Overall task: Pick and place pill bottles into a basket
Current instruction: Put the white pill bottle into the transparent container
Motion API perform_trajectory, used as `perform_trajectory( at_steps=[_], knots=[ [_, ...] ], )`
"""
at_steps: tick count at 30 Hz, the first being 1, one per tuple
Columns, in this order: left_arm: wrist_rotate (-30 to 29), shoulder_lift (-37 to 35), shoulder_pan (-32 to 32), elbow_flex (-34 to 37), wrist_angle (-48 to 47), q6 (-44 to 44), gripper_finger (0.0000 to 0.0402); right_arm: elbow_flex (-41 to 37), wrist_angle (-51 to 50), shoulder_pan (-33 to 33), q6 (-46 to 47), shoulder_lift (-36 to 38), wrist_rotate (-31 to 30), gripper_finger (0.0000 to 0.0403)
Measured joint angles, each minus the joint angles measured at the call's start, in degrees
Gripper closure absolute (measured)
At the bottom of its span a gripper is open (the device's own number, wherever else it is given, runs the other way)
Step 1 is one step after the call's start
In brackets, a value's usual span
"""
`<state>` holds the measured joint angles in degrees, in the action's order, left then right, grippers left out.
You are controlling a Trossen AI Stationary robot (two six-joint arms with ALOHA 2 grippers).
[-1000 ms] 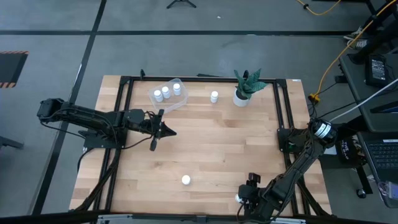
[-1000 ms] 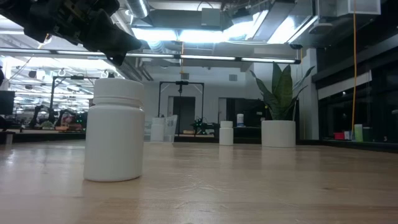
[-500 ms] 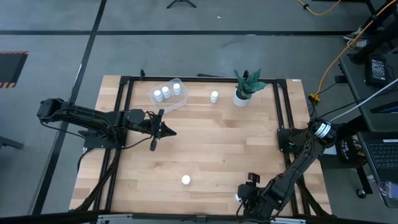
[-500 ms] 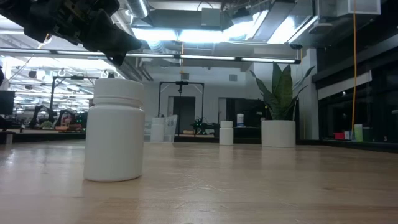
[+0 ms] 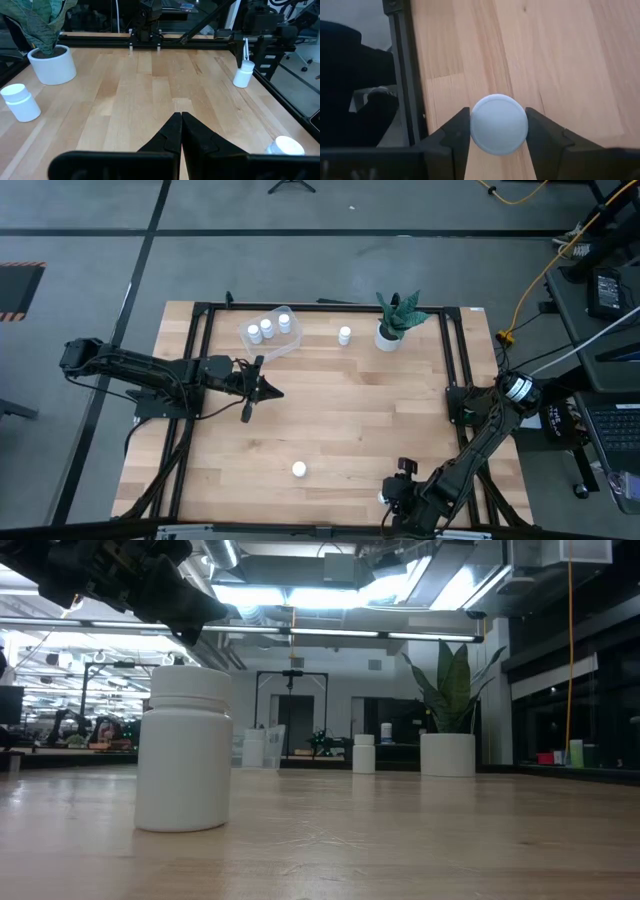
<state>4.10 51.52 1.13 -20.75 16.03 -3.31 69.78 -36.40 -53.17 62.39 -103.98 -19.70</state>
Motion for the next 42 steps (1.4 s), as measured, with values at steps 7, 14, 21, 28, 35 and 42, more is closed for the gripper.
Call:
perform_trajectory(
  at_steps=[7,14,21,28,35,42],
  knots=[
    [0.0,0.0,0.0,0.0,0.0,0.0,0.0396,0.0,-0.1,0.0,-4.2,0.0,-0.4,0.025],
    [0.0,0.0,0.0,0.0,0.0,0.0,0.0396,0.0,-0.3,0.0,-5.0,0.0,-1.5,0.025],
    [0.0,0.0,0.0,0.0,0.0,0.0,0.0396,0.1,-0.5,0.2,-5.7,0.0,-1.7,0.025],
    [0.0,0.0,0.0,0.0,0.0,0.0,0.0396,4.1,-2.7,0.2,-8.1,0.0,-1.7,0.025],
    [0.0,0.0,0.0,0.0,0.0,0.0,0.0396,8.5,-6.6,0.5,-12.2,0.0,-4.8,0.025],
    [0.0,0.0,0.0,0.0,0.0,0.0,0.0392,9.6,-8.0,3.2,-14.0,0.0,-3.9,0.025]
  ],
)
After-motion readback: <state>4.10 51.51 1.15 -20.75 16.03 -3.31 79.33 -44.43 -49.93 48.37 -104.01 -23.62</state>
